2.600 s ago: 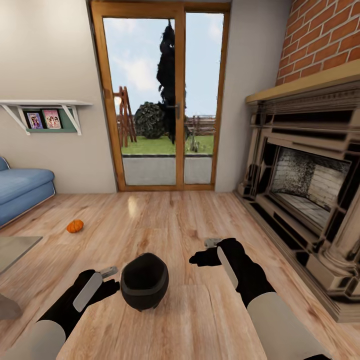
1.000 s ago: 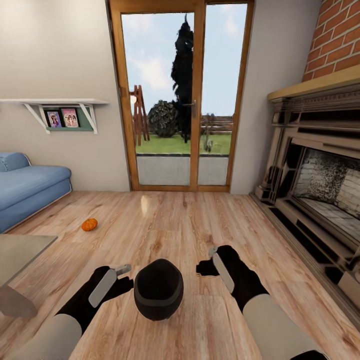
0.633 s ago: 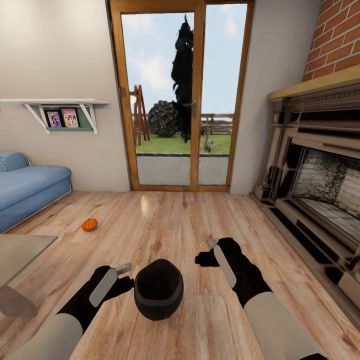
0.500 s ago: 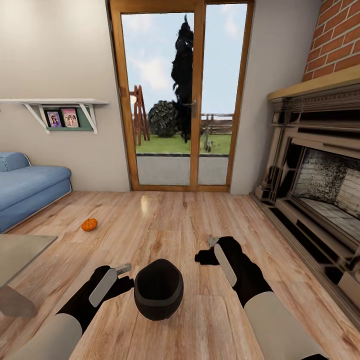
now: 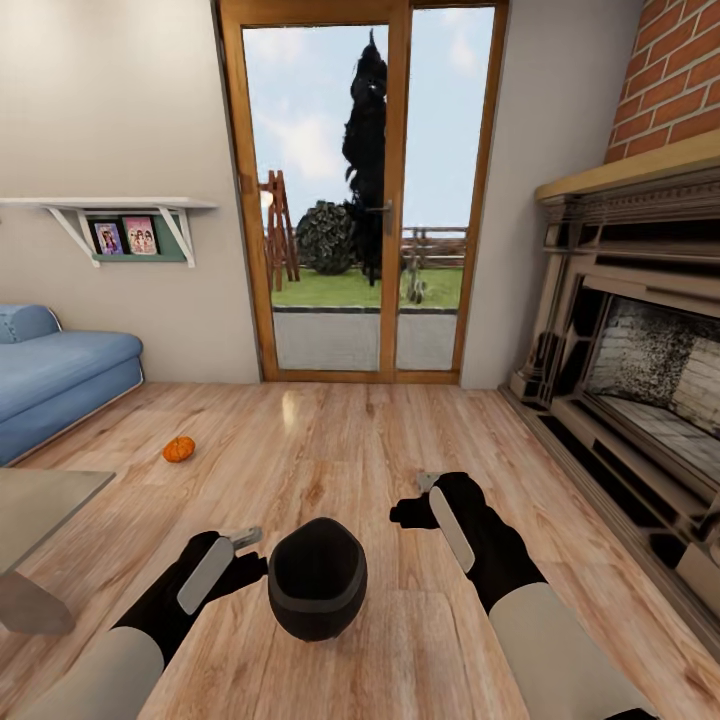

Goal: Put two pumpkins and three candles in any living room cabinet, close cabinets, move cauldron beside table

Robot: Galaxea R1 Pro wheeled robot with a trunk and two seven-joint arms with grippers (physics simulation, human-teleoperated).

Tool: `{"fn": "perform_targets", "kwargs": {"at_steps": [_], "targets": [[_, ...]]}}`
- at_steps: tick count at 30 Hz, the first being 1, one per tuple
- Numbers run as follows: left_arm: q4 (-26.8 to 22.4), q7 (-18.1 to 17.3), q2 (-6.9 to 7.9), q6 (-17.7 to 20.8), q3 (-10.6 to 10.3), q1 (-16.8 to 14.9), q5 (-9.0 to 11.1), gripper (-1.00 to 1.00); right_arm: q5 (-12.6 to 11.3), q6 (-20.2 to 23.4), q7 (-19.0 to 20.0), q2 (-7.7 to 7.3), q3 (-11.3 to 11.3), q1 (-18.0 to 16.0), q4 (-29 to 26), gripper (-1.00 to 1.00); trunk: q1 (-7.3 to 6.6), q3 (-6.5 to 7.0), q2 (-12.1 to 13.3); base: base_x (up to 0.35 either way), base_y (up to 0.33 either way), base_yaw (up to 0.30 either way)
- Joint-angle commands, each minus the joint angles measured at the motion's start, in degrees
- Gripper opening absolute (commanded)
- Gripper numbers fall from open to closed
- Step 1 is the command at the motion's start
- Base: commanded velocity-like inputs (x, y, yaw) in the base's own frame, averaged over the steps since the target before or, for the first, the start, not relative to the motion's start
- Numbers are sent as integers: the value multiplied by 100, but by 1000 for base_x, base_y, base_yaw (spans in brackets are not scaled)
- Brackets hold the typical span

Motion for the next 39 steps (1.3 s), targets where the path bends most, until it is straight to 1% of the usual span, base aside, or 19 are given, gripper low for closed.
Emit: {"fn": "perform_targets", "kwargs": {"at_steps": [1, 7, 17, 22, 30, 36, 39], "targets": [[-9, 46, 10, 2, -31, -4, 62, 100, -60, 16, -59, -3, 8, -4, -5, 100, -1, -6, -3, 0, 0, 0], [-8, 18, -15, 2, -24, -4, 81, 100, -59, 16, -59, 1, 7, -4, 7, 100, -1, -6, -3, 0, 0, 0], [-17, -23, 24, 3, -22, -4, 84, 100, -43, -51, -63, 19, 16, -4, 81, 100, -1, -6, -3, 11, 0, 0], [-18, -26, 37, 3, -22, -4, 84, 100, -43, -54, -59, 20, 16, -4, 84, 100, -1, -6, -3, 159, 0, 0], [-18, -26, 39, 2, -22, -4, 84, 100, -43, -56, -59, 23, 21, -4, 92, 100, -1, -6, -3, 37, 0, 0], [-10, -26, 47, 10, -22, -4, 84, 100, -43, -62, -59, 28, 25, -4, 92, 100, -1, -6, -3, 225, 0, 0], [-9, -26, 43, 8, -22, -4, 84, 100, -93, -63, -59, 28, 25, -4, 92, 100, -1, -6, -3, 83, 0, 0]]}}
